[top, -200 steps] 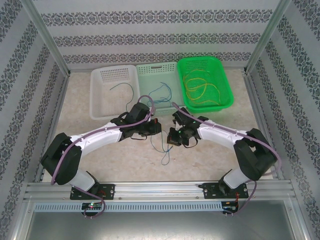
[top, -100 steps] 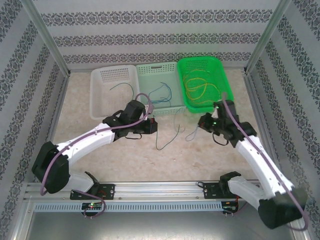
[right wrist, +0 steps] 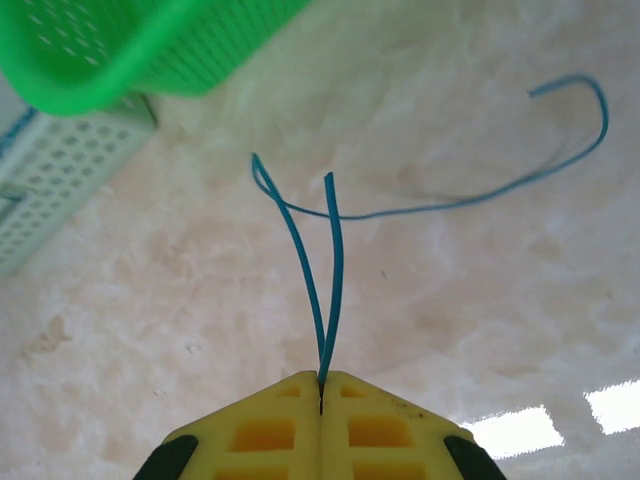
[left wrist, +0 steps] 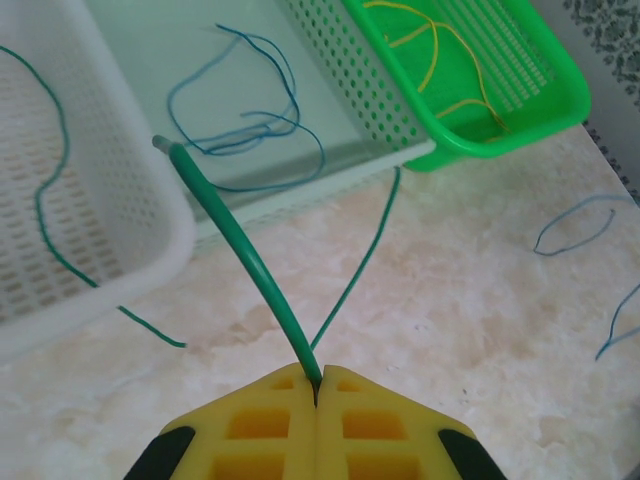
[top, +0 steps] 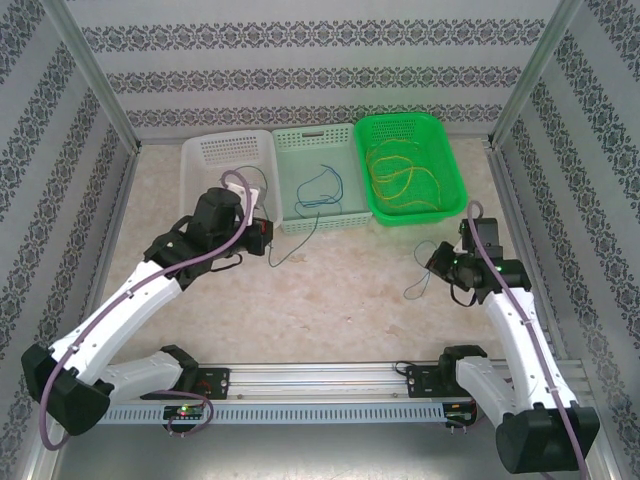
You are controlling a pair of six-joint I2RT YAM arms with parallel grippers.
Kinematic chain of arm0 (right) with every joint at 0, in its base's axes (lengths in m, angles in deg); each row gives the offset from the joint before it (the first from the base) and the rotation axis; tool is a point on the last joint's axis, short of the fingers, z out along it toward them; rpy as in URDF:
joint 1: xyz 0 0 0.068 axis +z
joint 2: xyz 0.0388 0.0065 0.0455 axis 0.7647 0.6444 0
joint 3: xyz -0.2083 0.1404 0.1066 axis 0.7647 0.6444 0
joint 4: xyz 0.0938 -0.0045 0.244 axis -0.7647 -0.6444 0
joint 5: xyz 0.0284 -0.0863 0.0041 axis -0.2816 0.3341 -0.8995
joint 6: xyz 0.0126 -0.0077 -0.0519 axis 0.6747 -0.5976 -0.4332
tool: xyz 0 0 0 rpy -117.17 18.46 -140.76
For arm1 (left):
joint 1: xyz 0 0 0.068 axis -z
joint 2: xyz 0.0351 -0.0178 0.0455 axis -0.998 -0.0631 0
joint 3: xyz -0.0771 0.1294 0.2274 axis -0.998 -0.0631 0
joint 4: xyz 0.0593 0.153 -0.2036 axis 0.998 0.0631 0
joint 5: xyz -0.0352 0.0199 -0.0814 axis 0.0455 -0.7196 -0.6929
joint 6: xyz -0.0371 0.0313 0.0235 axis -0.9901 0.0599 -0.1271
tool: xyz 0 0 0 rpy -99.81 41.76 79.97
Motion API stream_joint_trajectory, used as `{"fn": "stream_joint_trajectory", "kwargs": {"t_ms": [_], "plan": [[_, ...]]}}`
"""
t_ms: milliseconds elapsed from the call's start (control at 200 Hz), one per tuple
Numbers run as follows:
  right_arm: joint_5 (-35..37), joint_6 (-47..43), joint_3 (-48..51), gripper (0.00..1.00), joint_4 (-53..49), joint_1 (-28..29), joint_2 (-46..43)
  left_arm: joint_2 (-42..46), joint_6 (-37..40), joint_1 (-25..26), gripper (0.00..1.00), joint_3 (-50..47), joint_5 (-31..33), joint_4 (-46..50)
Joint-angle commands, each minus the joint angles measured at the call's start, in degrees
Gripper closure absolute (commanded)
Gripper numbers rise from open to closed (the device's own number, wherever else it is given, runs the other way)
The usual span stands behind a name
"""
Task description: Untangle the cables
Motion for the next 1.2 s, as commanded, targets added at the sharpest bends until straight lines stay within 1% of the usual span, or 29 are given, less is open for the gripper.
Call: {"fn": "stream_joint_trajectory", "kwargs": {"t_ms": [0,105,235,385,425,455,480,500,545,570,624,659,679,844,1009,1099,1199], "plan": [[-1.77,1.69,3.74,1.00,2.62,2.45,-0.56,1.00,2.44,-1.74,0.99,1.03,2.83,2.28],[-3.21,4.02,6.92,1.00,6.98,7.57,0.00,-0.04,2.78,-3.78,0.99,2.39,2.87,2.28],[-0.70,5.82,8.40,1.00,9.15,13.66,2.99,-2.31,4.08,-5.78,0.99,4.94,1.14,1.85],[-0.85,7.28,8.77,1.00,13.10,16.85,6.89,-5.92,5.16,-8.19,0.99,8.63,2.97,2.50],[-0.94,7.12,8.52,1.00,13.61,17.58,7.93,-6.64,5.52,-9.38,0.99,9.52,1.80,2.72],[-1.01,6.74,8.09,1.00,13.76,17.96,8.74,-7.10,5.96,-10.20,0.99,10.13,-0.28,2.51],[-0.96,6.15,7.63,0.95,13.57,18.26,9.51,-7.40,6.19,-10.65,0.99,10.51,-1.77,2.25],[-0.61,5.73,7.13,0.88,13.22,18.47,10.07,-7.63,6.34,-10.83,0.99,10.65,-2.76,2.01],[0.61,4.66,5.86,0.66,12.05,18.96,11.23,-8.06,6.91,-10.89,0.99,10.91,-4.36,1.23],[1.37,3.97,5.15,0.58,11.42,19.05,11.82,-8.30,6.93,-10.86,0.99,10.92,-5.01,0.87],[2.42,3.04,3.91,0.37,10.99,19.21,12.38,-9.08,6.92,-10.86,0.99,10.92,-5.89,0.44],[2.36,2.82,3.39,0.18,11.55,19.36,12.40,-9.66,6.76,-10.86,0.99,11.02,-5.83,0.44],[2.28,2.80,3.25,0.13,11.92,19.41,12.38,-9.84,6.66,-10.90,0.99,11.01,-5.81,0.49],[1.61,3.12,2.21,0.13,17.13,21.39,10.15,-10.79,6.04,-10.86,0.99,10.57,-8.61,-1.21],[3.15,3.51,0.80,0.13,24.91,26.46,8.52,-11.58,4.21,-10.86,0.99,10.66,-14.28,-3.59],[1.73,5.86,0.04,0.13,31.18,28.05,9.87,-11.98,2.47,-10.93,1.00,10.10,-16.83,-5.90],[-0.65,9.35,-1.14,0.13,37.86,29.10,13.71,-12.27,0.52,-10.89,1.00,8.95,-20.02,-9.07]]}}
